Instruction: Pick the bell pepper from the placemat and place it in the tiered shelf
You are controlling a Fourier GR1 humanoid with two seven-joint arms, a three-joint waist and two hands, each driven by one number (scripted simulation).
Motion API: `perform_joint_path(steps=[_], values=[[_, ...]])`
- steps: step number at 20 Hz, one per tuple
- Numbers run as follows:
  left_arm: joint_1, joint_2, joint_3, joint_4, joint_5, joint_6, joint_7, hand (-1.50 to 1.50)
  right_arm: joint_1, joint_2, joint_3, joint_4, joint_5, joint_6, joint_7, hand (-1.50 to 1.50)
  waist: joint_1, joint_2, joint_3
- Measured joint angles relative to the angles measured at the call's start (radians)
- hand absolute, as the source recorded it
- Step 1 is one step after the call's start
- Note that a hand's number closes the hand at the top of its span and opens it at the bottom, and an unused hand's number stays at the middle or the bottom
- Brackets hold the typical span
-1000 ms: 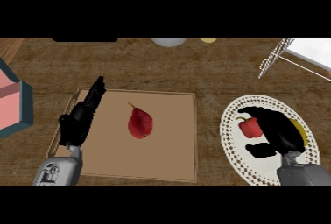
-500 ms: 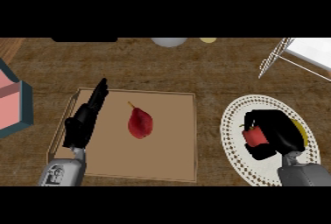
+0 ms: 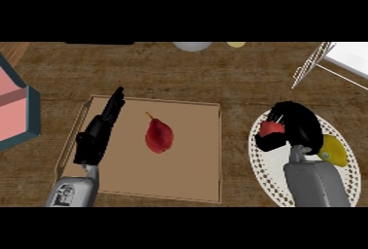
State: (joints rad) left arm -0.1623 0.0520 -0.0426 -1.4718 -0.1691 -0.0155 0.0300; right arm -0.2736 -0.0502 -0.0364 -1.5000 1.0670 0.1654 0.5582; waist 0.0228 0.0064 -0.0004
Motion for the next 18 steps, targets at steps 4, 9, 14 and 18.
perform_joint_path(steps=[4, 9, 14, 18], values=[[-0.014, 0.001, 0.0, 0.011, 0.003, -0.009, 0.001, 0.0, -0.143, 0.031, -0.011, 0.031, -0.041, -0.157, 0.227, 1.5, 0.015, 0.0, 0.001], [-0.024, -0.005, 0.0, 0.023, -0.001, -0.001, 0.004, 0.0, -0.292, 0.044, 0.059, 0.034, -0.007, -0.352, 0.404, 1.5, 0.007, -0.004, 0.0], [-0.019, 0.001, 0.01, 0.02, 0.001, -0.001, 0.008, 0.0, -0.445, 0.047, 0.078, 0.011, 0.099, -0.359, 0.506, 1.5, -0.007, -0.007, -0.001], [-0.016, 0.012, 0.022, 0.026, 0.009, -0.009, -0.003, 0.0, -0.536, 0.046, 0.059, 0.011, 0.225, -0.321, 0.551, 1.5, -0.015, -0.009, -0.001]])
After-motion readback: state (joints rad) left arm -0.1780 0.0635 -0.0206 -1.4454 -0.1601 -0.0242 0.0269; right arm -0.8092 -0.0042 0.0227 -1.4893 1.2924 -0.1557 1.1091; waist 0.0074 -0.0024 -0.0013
